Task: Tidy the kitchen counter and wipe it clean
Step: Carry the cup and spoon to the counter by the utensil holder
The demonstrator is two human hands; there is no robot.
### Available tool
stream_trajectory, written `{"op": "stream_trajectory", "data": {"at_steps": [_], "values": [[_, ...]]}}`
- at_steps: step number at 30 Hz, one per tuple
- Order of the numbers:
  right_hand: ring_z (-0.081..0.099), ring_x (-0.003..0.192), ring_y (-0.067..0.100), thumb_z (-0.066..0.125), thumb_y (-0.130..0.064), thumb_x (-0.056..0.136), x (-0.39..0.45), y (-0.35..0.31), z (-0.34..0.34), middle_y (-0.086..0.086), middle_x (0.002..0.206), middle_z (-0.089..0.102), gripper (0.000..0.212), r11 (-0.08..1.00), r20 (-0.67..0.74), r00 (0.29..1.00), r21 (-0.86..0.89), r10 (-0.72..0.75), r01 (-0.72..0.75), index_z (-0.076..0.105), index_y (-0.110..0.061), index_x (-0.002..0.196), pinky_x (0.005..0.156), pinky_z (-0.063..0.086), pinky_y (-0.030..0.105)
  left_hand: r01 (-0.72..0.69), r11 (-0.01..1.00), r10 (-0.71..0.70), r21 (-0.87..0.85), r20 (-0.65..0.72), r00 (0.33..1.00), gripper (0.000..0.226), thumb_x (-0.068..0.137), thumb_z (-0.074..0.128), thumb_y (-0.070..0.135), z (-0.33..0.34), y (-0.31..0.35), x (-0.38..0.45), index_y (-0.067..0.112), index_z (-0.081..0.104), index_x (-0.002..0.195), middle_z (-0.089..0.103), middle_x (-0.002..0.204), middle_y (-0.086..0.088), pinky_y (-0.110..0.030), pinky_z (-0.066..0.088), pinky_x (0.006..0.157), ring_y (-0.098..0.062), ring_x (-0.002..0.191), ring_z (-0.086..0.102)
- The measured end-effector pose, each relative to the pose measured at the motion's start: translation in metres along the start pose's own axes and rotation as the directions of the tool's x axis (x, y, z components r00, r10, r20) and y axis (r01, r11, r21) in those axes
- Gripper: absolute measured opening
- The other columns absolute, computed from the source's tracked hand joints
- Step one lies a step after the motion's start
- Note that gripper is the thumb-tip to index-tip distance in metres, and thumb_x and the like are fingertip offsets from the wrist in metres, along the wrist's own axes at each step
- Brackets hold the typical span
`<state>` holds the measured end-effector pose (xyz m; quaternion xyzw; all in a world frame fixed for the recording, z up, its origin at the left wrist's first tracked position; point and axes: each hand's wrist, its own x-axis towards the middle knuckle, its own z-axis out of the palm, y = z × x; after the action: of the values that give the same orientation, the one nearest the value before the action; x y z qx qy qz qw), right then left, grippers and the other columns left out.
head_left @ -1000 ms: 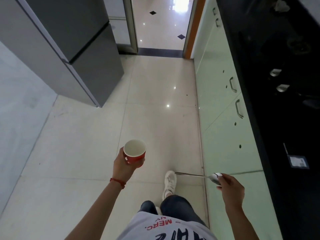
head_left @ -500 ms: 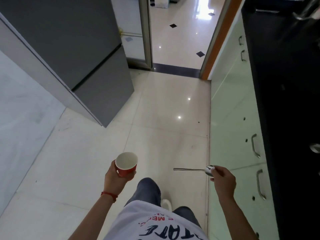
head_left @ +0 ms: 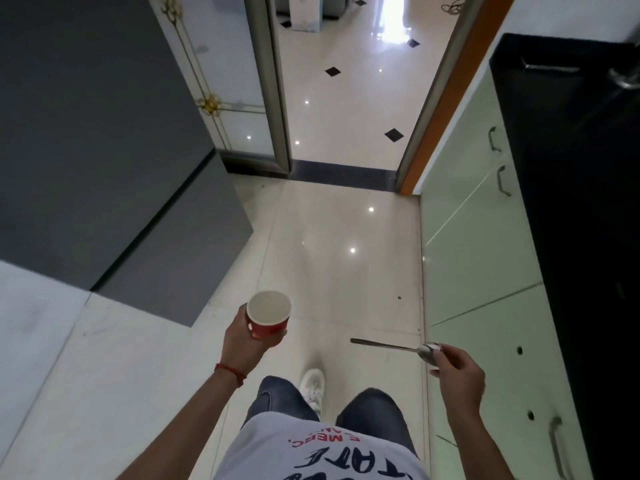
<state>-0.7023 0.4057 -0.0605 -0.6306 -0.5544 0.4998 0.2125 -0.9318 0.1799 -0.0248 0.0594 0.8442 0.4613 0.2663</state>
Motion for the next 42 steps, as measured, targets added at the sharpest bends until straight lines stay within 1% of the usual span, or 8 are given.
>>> {"op": "stream_trajectory", "data": {"at_steps": [7, 9, 12, 19, 25, 30, 35, 42], "values": [[0.065, 0.070, 0.014, 0.064, -0.004, 0.081, 0.080, -0.064, 0.027, -0.015, 0.055, 0.068, 0.006, 0.992, -0.060, 0.997, 0.120, 0.051, -0.044, 0.067, -0.009, 0.080, 0.045, 0.049, 0.007, -0.124, 0.990, 0.125, -0.067, 0.013, 0.992, 0.075, 0.040, 0.073, 0.051, 0.040, 0.105, 0.125, 0.025, 0.052, 0.107, 0.062, 0.097, 0.013, -0.031, 0.050, 0.080, -0.017, 0.093, 0.059], [0.068, 0.066, 0.009, 0.064, -0.003, 0.081, 0.117, -0.081, 0.038, -0.012, 0.055, 0.067, 0.005, 0.992, -0.069, 0.996, 0.121, 0.053, -0.044, 0.067, -0.006, 0.081, 0.044, 0.049, 0.007, -0.131, 0.988, 0.132, -0.077, 0.018, 0.991, 0.074, 0.040, 0.072, 0.050, 0.059, 0.127, 0.158, 0.028, 0.050, 0.106, 0.059, 0.096, 0.020, -0.027, 0.048, 0.078, -0.015, 0.091, 0.058], [0.064, 0.054, -0.005, 0.060, 0.001, 0.083, 0.175, -0.112, 0.054, 0.000, 0.068, 0.067, 0.007, 0.993, -0.064, 0.998, 0.117, 0.019, -0.012, 0.066, -0.001, 0.086, 0.044, 0.048, 0.006, -0.119, 0.992, 0.122, -0.052, 0.051, 0.991, 0.069, 0.046, 0.077, 0.044, 0.088, 0.149, 0.199, 0.027, 0.048, 0.106, 0.060, 0.098, 0.010, -0.027, 0.047, 0.078, -0.018, 0.094, 0.058], [0.063, 0.069, 0.020, 0.060, 0.001, 0.083, 0.297, -0.204, 0.083, 0.010, 0.077, 0.067, 0.009, 0.995, -0.022, 0.999, 0.093, -0.043, 0.045, 0.067, -0.003, 0.089, 0.045, 0.049, 0.007, -0.065, 0.998, 0.065, -0.010, 0.020, 0.998, 0.056, 0.063, 0.083, 0.018, 0.135, 0.206, 0.266, 0.024, 0.046, 0.105, 0.059, 0.101, -0.001, -0.033, 0.049, 0.082, -0.023, 0.095, 0.057], [0.065, 0.063, 0.005, 0.060, -0.001, 0.084, 0.366, -0.266, 0.108, 0.007, 0.078, 0.067, 0.010, 0.989, -0.028, 0.997, 0.125, -0.074, 0.077, 0.066, -0.007, 0.088, 0.048, 0.050, 0.008, -0.084, 0.996, 0.082, 0.029, 0.041, 0.996, 0.054, 0.063, 0.084, 0.017, 0.164, 0.247, 0.332, 0.026, 0.047, 0.101, 0.059, 0.094, 0.004, -0.030, 0.048, 0.077, -0.024, 0.092, 0.058], [0.062, 0.058, -0.009, 0.059, 0.001, 0.084, 0.410, -0.296, 0.122, 0.001, 0.076, 0.067, 0.011, 0.980, -0.134, 0.991, 0.194, -0.019, 0.045, 0.066, -0.006, 0.088, 0.047, 0.049, 0.007, -0.141, 0.989, 0.131, 0.048, 0.177, 0.975, 0.054, 0.063, 0.083, 0.015, 0.197, 0.293, 0.410, 0.038, 0.045, 0.095, 0.058, 0.094, 0.009, -0.029, 0.048, 0.078, -0.021, 0.092, 0.056], [0.066, 0.065, 0.004, 0.060, 0.000, 0.082, 0.435, -0.329, 0.128, -0.007, 0.073, 0.070, 0.016, 0.956, -0.301, 0.951, 0.293, 0.077, 0.015, 0.067, -0.014, 0.080, 0.047, 0.049, 0.008, -0.307, 0.946, 0.253, 0.101, 0.362, 0.897, 0.064, 0.061, 0.084, 0.016, 0.233, 0.362, 0.494, 0.023, 0.046, 0.113, 0.056, 0.105, 0.002, -0.028, 0.047, 0.082, -0.019, 0.098, 0.055], [0.062, 0.056, 0.012, 0.060, -0.002, 0.084, 0.450, -0.365, 0.129, -0.004, 0.072, 0.066, 0.029, 0.941, -0.491, 0.853, 0.338, 0.180, -0.004, 0.062, -0.027, 0.070, 0.043, 0.044, 0.005, -0.534, 0.843, 0.375, 0.060, 0.647, 0.664, 0.062, 0.060, 0.084, 0.014, 0.294, 0.470, 0.572, 0.025, 0.045, 0.107, 0.057, 0.098, 0.007, -0.008, 0.039, 0.070, -0.015, 0.093, 0.055]]}}
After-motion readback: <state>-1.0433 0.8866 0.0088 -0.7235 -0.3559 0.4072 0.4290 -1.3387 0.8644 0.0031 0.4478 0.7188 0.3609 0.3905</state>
